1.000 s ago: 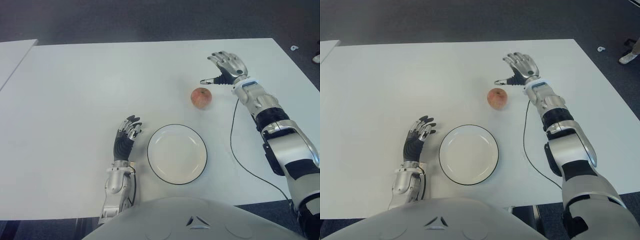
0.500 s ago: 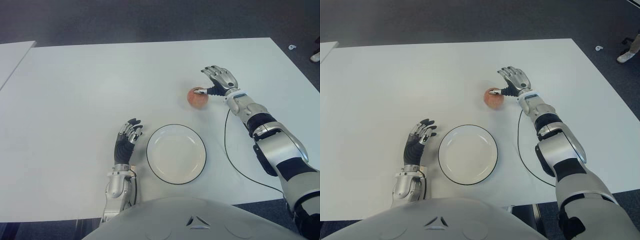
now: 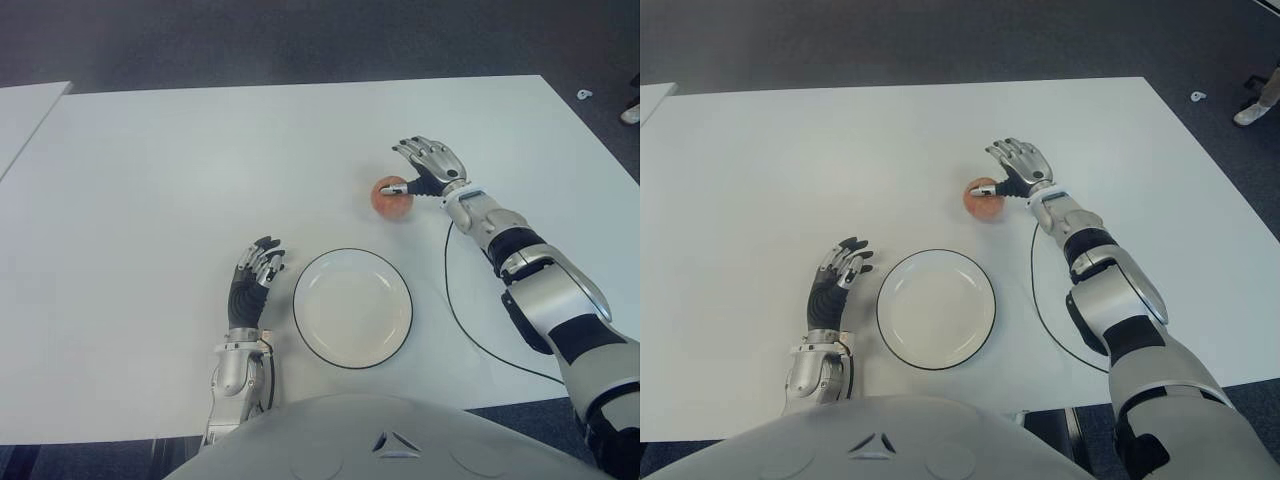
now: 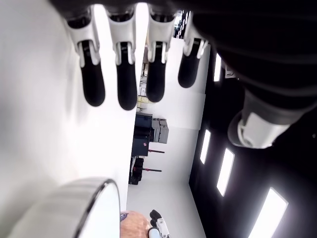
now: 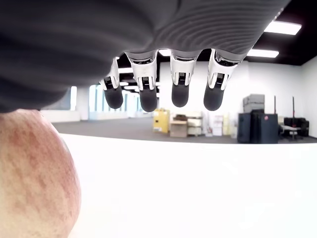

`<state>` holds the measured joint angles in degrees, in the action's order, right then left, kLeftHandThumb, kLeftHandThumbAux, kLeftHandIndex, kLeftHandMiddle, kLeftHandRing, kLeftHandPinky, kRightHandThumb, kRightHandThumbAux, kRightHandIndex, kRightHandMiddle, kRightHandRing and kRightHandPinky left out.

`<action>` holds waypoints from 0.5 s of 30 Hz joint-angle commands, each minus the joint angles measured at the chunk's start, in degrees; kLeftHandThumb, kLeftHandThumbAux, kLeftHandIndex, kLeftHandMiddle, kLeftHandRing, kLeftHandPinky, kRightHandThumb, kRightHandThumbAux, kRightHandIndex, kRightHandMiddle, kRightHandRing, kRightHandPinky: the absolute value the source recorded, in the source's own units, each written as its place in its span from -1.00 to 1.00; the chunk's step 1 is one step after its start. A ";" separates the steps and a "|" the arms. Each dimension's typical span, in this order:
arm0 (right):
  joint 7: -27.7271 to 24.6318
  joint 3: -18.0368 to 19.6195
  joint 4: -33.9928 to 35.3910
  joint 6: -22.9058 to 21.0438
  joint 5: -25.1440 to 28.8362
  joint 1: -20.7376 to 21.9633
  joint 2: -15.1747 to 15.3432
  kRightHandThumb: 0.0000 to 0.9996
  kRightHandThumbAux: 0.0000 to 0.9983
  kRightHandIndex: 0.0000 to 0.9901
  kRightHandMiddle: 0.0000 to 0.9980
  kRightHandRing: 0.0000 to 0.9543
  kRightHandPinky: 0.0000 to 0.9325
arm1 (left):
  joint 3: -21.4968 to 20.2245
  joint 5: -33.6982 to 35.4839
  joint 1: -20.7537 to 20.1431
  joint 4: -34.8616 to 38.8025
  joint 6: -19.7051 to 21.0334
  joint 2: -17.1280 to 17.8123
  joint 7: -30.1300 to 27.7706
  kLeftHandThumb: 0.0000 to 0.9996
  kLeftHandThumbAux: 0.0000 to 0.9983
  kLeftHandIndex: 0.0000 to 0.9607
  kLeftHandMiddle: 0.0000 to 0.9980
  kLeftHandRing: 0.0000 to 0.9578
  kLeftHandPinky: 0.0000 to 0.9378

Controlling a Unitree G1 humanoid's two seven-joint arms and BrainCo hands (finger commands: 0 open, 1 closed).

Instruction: Put the apples into the plate.

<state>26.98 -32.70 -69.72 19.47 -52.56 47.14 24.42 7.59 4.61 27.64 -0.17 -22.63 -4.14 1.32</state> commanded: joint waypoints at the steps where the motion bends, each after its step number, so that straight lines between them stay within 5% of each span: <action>1: -0.56 -1.20 -0.23 0.24 0.76 -2.92 -0.75 -0.36 -0.76 -1.00 -1.00 -1.00 -1.00 | 0.71 -0.12 0.63 -0.11 1.49 -2.32 0.89 -0.22 0.06 -0.54 -0.49 -0.37 -0.27; 15: -0.64 -2.04 2.65 0.35 2.43 -5.54 -0.20 -0.38 -0.74 -1.00 -1.00 -1.00 -1.00 | 0.75 -0.29 0.65 0.17 1.76 -2.16 1.16 -0.23 0.07 -0.55 -0.49 -0.37 -0.26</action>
<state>27.34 -33.42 -66.95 19.78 -49.77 44.69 24.44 7.85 4.44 28.00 0.37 -22.08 -4.15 1.72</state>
